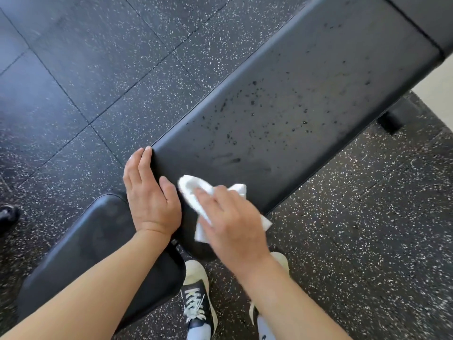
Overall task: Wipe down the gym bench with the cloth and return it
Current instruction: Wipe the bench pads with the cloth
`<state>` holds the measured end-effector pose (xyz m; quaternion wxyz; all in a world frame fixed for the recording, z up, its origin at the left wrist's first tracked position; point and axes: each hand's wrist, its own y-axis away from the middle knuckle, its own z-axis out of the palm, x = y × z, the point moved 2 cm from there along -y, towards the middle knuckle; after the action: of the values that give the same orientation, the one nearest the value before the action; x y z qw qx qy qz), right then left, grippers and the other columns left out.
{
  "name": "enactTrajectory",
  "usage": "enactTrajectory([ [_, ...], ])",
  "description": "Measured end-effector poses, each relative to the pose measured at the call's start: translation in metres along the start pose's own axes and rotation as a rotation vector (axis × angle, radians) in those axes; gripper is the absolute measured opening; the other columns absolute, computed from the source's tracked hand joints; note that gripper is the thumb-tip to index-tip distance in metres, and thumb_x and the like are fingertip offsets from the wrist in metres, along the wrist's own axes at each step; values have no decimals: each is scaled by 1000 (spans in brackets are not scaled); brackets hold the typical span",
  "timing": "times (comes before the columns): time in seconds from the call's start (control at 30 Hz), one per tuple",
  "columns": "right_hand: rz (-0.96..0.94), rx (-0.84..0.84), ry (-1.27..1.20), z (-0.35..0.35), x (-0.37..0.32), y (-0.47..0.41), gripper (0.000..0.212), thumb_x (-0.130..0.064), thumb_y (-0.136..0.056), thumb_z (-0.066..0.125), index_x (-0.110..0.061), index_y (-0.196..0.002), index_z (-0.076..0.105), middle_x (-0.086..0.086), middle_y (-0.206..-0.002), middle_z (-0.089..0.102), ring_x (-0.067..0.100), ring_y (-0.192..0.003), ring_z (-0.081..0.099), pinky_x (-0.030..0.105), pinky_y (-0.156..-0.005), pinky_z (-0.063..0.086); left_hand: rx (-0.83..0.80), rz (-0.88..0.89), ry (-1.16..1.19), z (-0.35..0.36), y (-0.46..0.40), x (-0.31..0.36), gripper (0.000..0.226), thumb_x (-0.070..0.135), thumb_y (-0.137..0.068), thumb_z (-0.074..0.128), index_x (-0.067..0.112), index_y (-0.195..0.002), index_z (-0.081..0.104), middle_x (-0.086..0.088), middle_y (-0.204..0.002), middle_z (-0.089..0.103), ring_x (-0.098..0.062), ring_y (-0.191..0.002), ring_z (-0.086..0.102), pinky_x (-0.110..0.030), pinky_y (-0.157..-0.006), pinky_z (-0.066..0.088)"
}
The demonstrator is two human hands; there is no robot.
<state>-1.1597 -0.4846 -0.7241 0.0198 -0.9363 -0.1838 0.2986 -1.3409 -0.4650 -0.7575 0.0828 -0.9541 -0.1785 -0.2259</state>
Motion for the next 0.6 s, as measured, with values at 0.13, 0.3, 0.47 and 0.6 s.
enactTrajectory([
  [0.13, -8, 32, 106, -45, 71, 21, 42, -10, -89, 67, -15, -131, 71, 0, -94, 59, 20, -79, 54, 32, -68, 49, 1, 2, 16, -3, 0, 2, 64, 18, -93, 41, 4, -155, 39, -17, -157, 40, -37, -148, 34, -48, -128, 20],
  [0.3, -78, 64, 104, -34, 62, 5, 30, -13, -94, 65, -16, -122, 77, -1, -87, 61, 20, -72, 55, 34, -61, 52, -17, -11, 13, -5, -2, 2, 65, 20, -92, 41, 5, -155, 40, -15, -158, 40, -37, -148, 34, -50, -127, 23],
  [0.47, -171, 28, 134, 10, 19, -66, 27, -26, -94, 69, -21, -121, 75, 1, -84, 57, 22, -68, 52, 38, -56, 47, -36, -11, 19, -7, -3, 0, 65, 21, -93, 41, 4, -156, 40, -15, -160, 39, -38, -150, 33, -49, -128, 22],
  [0.6, -132, 33, 139, 36, -6, -125, 25, -31, -93, 69, -25, -116, 76, 1, -86, 56, 23, -71, 53, 35, -54, 44, -49, -24, 22, -8, -3, -1, 67, 24, -92, 42, 4, -156, 41, -15, -161, 39, -38, -151, 32, -48, -128, 22],
])
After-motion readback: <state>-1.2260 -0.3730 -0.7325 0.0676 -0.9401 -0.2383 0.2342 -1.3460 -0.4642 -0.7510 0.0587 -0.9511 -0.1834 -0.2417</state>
